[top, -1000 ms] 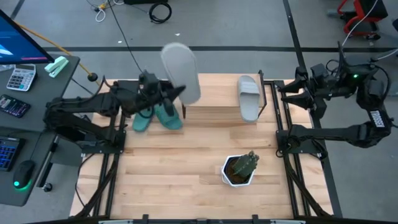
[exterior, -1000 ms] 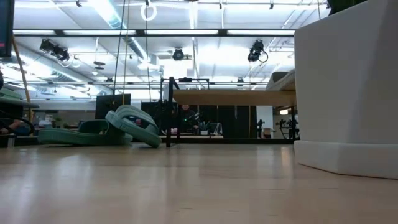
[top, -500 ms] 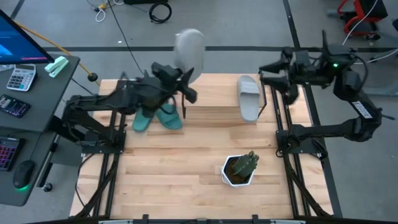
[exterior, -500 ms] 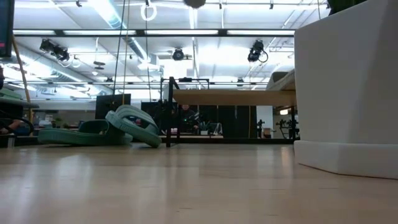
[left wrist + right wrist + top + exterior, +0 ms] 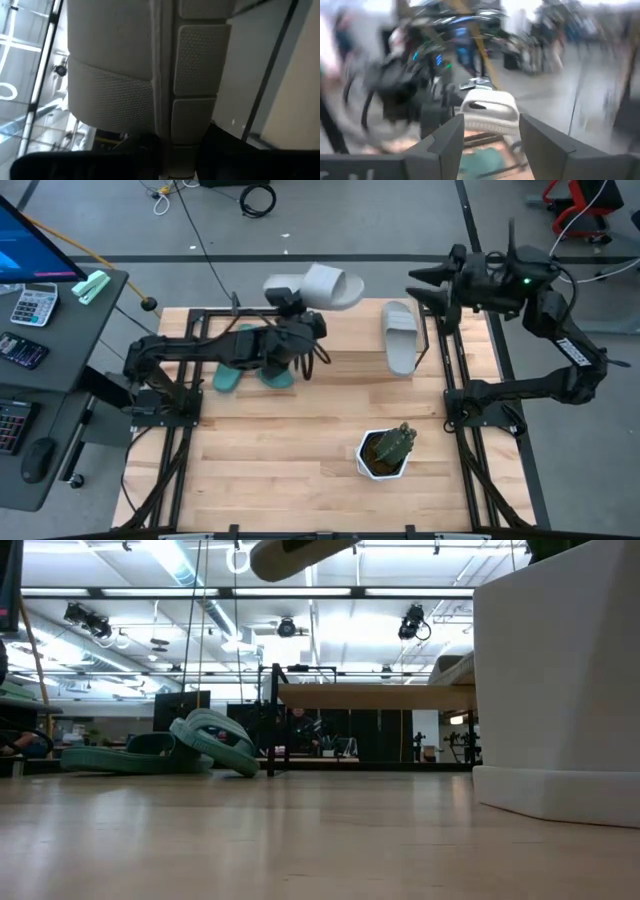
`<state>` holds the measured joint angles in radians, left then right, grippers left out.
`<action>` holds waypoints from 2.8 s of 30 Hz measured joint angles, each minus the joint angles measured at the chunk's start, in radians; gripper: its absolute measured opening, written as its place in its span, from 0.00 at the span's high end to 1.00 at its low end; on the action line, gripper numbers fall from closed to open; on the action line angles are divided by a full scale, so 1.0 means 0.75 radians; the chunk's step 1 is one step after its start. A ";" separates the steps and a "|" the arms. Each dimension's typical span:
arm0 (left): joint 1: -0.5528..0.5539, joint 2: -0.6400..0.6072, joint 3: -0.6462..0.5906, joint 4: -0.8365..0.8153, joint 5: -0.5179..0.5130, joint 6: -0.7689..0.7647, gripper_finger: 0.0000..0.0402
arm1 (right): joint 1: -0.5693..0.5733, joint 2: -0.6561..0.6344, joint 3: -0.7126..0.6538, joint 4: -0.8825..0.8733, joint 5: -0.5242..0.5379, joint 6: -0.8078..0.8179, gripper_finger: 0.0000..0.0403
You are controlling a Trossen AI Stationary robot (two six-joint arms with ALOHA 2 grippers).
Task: Pick and place slides into the shelf
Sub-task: Put the gray slipper on the shelf
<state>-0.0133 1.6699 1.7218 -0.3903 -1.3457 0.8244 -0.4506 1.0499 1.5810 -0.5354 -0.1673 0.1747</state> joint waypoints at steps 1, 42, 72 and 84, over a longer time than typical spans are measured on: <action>0.009 0.000 0.000 0.006 -0.003 -0.002 0.80 | -0.006 0.010 0.000 -0.001 0.044 0.175 0.52; 0.143 -0.001 -0.001 0.223 0.264 0.608 0.80 | -0.212 0.321 0.001 -0.140 -0.442 1.389 0.27; 0.180 -0.002 -0.001 0.267 0.386 0.577 0.80 | -0.121 0.406 0.000 0.116 -0.376 1.427 0.83; 0.136 -0.002 -0.001 0.353 0.392 0.628 0.36 | -0.156 0.387 -0.001 0.128 -0.330 1.205 0.91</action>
<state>0.0883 1.6684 1.7214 -0.1254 -1.0515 1.2953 -0.5678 1.3401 1.5806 -0.4390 -0.4146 1.0784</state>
